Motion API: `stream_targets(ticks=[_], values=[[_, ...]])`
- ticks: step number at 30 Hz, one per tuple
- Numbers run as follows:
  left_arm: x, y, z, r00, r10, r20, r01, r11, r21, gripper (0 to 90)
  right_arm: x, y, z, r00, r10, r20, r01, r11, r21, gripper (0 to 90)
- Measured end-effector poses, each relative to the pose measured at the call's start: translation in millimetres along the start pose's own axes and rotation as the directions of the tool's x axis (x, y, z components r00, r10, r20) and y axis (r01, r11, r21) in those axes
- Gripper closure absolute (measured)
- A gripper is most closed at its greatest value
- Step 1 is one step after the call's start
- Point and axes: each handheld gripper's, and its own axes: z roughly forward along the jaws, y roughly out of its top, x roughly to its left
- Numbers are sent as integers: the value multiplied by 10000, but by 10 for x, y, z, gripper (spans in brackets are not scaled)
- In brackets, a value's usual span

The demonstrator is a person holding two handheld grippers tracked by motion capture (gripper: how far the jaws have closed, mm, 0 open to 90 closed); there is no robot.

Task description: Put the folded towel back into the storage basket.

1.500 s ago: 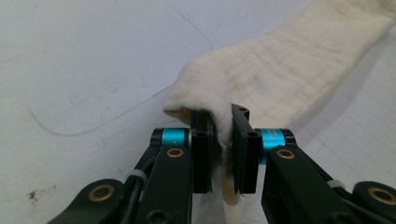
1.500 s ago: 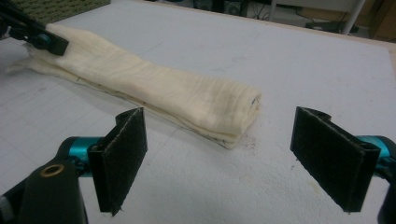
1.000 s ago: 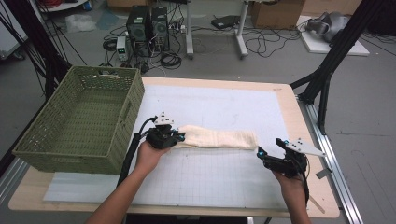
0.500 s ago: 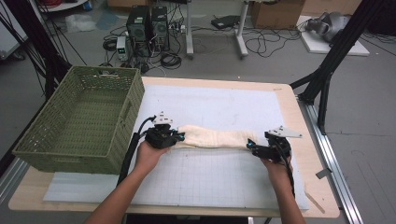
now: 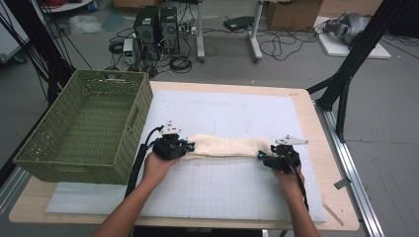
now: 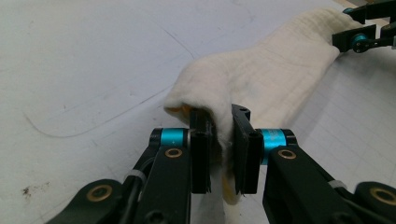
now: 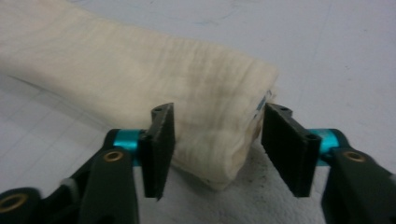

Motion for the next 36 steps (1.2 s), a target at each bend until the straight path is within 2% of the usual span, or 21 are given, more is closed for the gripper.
stream_targets(ticks=[5,7,8,13,16,18,21,24,25,26,29,33,36], values=[[-1,-17,-1,10000,80,-38,-80,9999,102,790,-31,-12,-3,9952,631,-750,-625,9980,97,689],[0,-27,-2,10000,41,-69,-40,9999,107,791,-18,-10,-7,9931,676,-958,-669,9977,108,768],[2,-31,-3,10000,43,-75,-42,9999,117,791,-18,-10,-7,9931,676,-958,-669,9977,108,768],[2,-39,-27,9999,67,-139,-66,10000,42,792,7,1,-45,9961,-38,-885,37,10000,-21,793],[-7,-33,-70,9999,65,-132,-67,9999,-112,793,30,15,-97,9947,-501,-896,466,9981,-409,797],[-19,-23,-119,9998,172,-118,-175,9995,-275,793,41,18,-115,9945,-513,-911,470,9977,-485,797],[-34,-3,-217,9997,248,-67,-251,9980,-582,793,66,37,-172,9910,-909,-983,818,9923,-926,801],[-50,13,-319,9997,235,38,-231,9954,-933,793,78,50,-204,9896,-934,-1091,806,9899,-1165,802],[-58,14,-353,9997,221,86,-211,9939,-1085,793,85,66,-247,9882,-992,-1168,815,9857,-1473,804],[-67,15,-387,9997,219,101,-205,9926,-1199,793,85,66,-247,9882,-992,-1168,815,9857,-1473,804],[-97,16,-492,9993,293,218,-256,9877,-1543,793,96,107,-339,9850,-1188,-1253,924,9757,-1989,808],[-132,27,-629,9989,340,312,-270,9790,-2022,794,109,175,-463,9796,-1428,-1417,987,9549,-2802,812],[-157,38,-727,9982,486,344,-391,9704,-2384,796,139,222,-531,9762,-1604,-1458,1095,9455,-3067,814]])
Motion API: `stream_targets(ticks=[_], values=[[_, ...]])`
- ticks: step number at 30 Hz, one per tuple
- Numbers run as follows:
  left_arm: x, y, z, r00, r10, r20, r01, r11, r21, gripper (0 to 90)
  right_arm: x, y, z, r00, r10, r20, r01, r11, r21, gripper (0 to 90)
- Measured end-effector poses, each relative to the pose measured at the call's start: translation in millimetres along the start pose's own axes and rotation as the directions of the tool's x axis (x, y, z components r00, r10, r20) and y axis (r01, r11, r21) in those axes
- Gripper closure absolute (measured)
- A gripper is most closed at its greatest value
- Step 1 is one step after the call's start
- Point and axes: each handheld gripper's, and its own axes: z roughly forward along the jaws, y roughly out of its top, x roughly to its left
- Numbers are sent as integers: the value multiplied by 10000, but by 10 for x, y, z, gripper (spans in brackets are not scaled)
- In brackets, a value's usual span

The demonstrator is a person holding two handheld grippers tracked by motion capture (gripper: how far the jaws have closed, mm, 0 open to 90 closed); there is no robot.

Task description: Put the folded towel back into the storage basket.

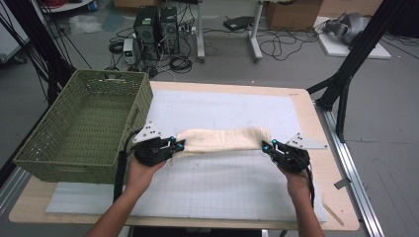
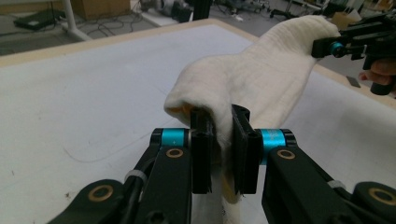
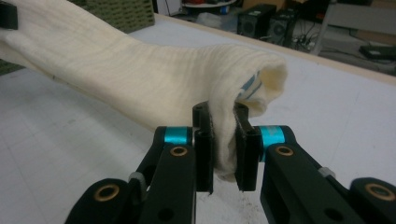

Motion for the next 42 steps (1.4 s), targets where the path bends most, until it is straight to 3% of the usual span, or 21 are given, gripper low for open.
stream_targets(ticks=[8,19,26,32,36,42], values=[[-22,40,-151,9999,90,55,-87,9986,-530,801,67,143,-78,9996,-266,-131,257,9976,-646,814],[-49,29,-285,9993,361,-124,-369,9967,-723,802,114,190,-32,9984,-487,-300,463,9960,-763,814],[-27,69,-411,9991,319,-271,-345,9941,-1026,802,157,269,66,9971,-640,-419,611,9960,-658,815],[-30,193,-612,9976,441,-529,-517,9871,-1518,802,209,461,142,9958,-759,-504,713,9936,-880,815],[-33,237,-776,9941,714,-818,-837,9839,-1580,802,289,597,227,9925,-1069,-599,1010,9905,-930,815],[-22,278,-999,9907,786,-1115,-984,9778,-1850,802,398,760,383,9870,-1378,-833,1291,9864,-1014,816]])
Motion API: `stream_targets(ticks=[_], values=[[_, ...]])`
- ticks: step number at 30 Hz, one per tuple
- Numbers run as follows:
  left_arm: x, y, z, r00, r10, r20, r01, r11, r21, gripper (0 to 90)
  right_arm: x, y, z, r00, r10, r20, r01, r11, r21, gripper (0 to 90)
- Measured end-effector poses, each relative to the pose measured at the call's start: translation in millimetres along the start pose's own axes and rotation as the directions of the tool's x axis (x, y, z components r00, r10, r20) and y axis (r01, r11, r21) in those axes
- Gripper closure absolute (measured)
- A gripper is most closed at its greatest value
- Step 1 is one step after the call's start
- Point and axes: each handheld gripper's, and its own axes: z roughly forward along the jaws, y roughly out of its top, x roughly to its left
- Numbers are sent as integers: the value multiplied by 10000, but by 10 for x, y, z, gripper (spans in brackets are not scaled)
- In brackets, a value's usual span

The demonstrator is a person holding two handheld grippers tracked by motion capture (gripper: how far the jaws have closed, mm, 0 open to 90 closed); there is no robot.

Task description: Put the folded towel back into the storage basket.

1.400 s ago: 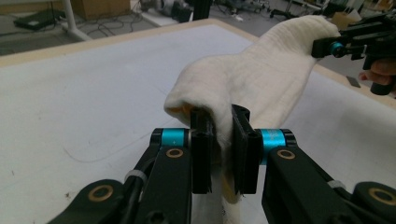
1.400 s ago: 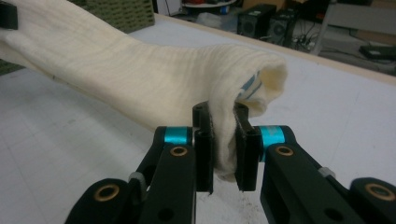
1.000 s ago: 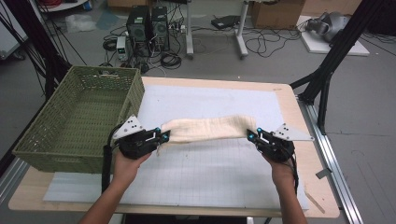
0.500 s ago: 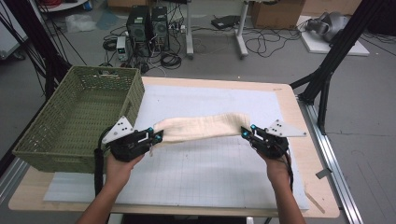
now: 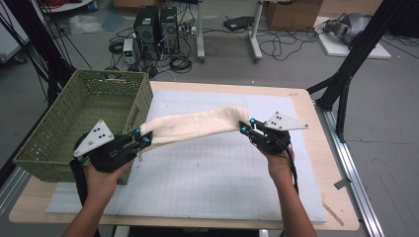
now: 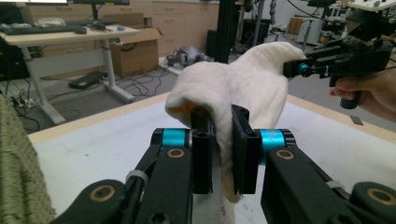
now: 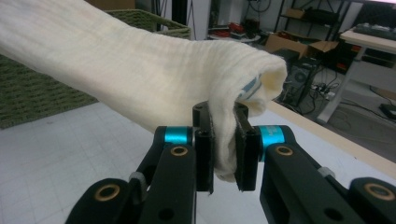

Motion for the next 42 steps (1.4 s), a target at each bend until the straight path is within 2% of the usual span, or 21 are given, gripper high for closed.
stream_targets(ticks=[8,13,20,29,42], values=[[41,36,-168,9989,30,-469,-37,9999,-142,802,3,217,271,9998,-70,-195,68,9999,-100,816],[41,51,-246,9967,210,-782,-221,9997,-134,802,3,343,456,9990,-308,-333,312,9994,128,816],[89,72,-324,9950,110,-997,-142,9994,-318,802,-9,511,654,9988,-249,-424,246,9997,-68,816],[143,89,-423,9920,48,-1261,-112,9987,-498,802,25,714,827,9980,-448,-437,436,9987,-277,816],[226,101,-577,9837,111,-1796,-237,9974,-680,802,102,978,1215,9957,-677,-631,659,9974,-289,816]])
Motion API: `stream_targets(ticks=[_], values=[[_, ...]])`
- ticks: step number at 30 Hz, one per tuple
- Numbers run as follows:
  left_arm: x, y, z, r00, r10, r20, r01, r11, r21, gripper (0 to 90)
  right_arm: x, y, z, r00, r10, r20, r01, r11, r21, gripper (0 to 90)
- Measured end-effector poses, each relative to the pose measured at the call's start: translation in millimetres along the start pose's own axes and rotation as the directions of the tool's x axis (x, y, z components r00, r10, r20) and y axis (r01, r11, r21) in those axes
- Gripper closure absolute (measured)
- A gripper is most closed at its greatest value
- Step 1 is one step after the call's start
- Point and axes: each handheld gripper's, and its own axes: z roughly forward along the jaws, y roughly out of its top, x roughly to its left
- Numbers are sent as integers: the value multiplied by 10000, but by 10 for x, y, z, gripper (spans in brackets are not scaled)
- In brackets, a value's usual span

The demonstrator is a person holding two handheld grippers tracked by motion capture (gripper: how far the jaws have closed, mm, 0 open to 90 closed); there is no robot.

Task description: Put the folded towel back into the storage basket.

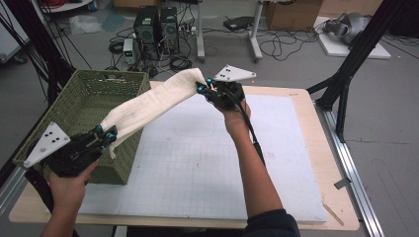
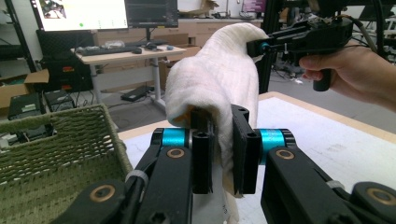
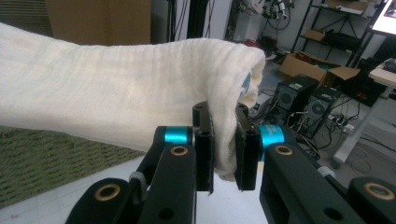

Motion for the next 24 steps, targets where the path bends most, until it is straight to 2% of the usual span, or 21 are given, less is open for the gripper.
stream_targets(ticks=[13,24], values=[[124,-11,-173,9987,-161,-489,150,9996,-224,802,97,189,407,9995,7,-315,-6,10000,27,816],[228,-4,-344,9949,-270,-971,230,9989,-419,802,223,335,731,9981,7,-623,-14,9999,-121,816]])
